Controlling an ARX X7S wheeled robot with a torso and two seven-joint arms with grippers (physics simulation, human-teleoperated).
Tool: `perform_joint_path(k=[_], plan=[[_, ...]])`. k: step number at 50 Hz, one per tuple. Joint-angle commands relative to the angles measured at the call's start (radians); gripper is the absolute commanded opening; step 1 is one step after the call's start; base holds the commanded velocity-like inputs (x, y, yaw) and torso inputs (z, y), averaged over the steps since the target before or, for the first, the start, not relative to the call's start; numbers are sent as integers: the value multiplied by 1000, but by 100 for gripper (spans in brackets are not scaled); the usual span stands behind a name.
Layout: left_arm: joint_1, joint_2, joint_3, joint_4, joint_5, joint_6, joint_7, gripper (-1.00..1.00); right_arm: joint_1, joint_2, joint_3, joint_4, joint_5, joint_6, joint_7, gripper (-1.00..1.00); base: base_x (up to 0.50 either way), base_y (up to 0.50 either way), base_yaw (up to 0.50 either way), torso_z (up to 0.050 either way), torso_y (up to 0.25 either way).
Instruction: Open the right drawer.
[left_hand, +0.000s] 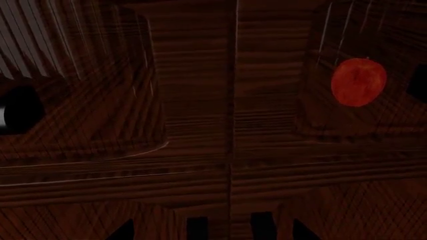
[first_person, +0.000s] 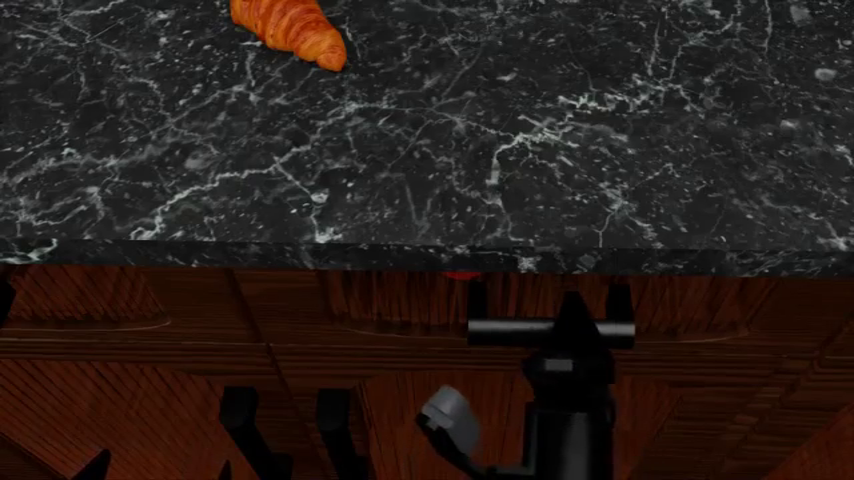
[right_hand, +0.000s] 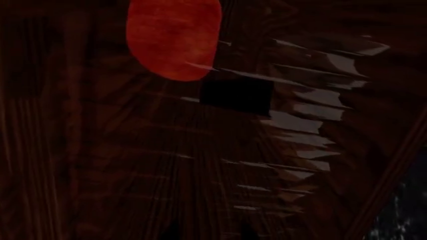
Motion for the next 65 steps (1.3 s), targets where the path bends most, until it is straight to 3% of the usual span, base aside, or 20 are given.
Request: perform_joint_path(k=[1, 32, 50, 65], plan=[[1, -4, 5, 6, -3, -2, -5, 100, 16, 5, -15, 19, -9, -9, 16, -100, 10, -3, 0, 0, 0], [-4, -11, 15, -2, -10, 5, -11, 100, -96, 89, -45, -188, -75, 80, -42, -100, 0, 0, 0, 0, 0], [-4, -15, 20, 0, -13, 5, -21, 100, -190, 193, -70, -444, -157, 170, -176, -100, 0, 0, 0, 0, 0], [-4, -19, 23, 3, -13, 7, -29, 100, -271, 225, -56, -498, -158, 201, -153, -100, 0, 0, -1, 0, 1]])
